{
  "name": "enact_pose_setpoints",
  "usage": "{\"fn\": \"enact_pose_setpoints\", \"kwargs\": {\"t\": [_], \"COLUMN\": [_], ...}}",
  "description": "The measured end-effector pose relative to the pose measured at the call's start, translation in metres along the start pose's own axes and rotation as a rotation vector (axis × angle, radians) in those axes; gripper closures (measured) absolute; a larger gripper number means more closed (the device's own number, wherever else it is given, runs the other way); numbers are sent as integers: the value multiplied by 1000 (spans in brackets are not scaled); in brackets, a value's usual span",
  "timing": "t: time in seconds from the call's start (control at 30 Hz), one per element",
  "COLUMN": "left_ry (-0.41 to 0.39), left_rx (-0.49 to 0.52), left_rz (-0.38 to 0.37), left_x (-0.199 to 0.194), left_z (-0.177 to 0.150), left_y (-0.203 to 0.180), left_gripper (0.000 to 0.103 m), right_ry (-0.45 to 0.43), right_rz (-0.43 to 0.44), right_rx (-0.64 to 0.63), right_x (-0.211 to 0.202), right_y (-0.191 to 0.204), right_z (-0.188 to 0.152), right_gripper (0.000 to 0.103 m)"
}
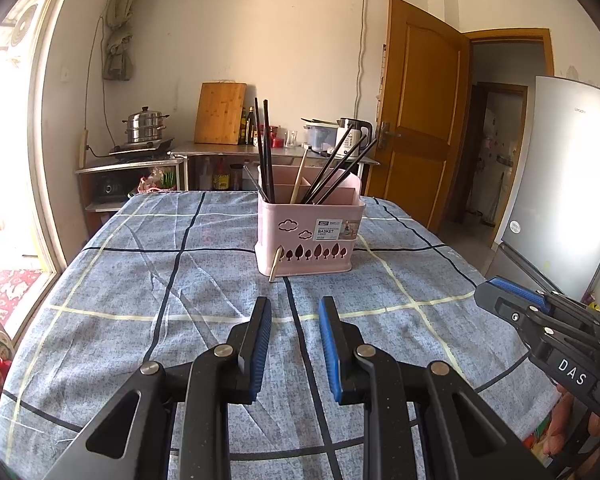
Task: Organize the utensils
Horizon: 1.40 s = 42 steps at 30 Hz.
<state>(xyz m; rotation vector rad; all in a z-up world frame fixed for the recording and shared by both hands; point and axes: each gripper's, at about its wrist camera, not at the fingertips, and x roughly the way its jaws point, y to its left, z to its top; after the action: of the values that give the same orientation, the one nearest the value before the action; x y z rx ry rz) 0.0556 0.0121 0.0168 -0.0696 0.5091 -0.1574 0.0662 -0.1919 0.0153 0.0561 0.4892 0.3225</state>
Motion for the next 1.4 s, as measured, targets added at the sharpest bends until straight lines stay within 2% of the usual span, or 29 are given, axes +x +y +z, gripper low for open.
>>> {"fn": "enact_pose_setpoints", "kwargs": {"t": [1.4], "left_ry": [10], "left_rx": [10], "left_rz": [-15], "left_x": [-4], "left_z": [-2], "left_y": [-2], "left_gripper": [79], "right_ry": [17], "right_rz": [5], "right_rx": [-6], "right_x": [3], "right_y": [4], "right_z": [-1], "right_gripper": [82]}}
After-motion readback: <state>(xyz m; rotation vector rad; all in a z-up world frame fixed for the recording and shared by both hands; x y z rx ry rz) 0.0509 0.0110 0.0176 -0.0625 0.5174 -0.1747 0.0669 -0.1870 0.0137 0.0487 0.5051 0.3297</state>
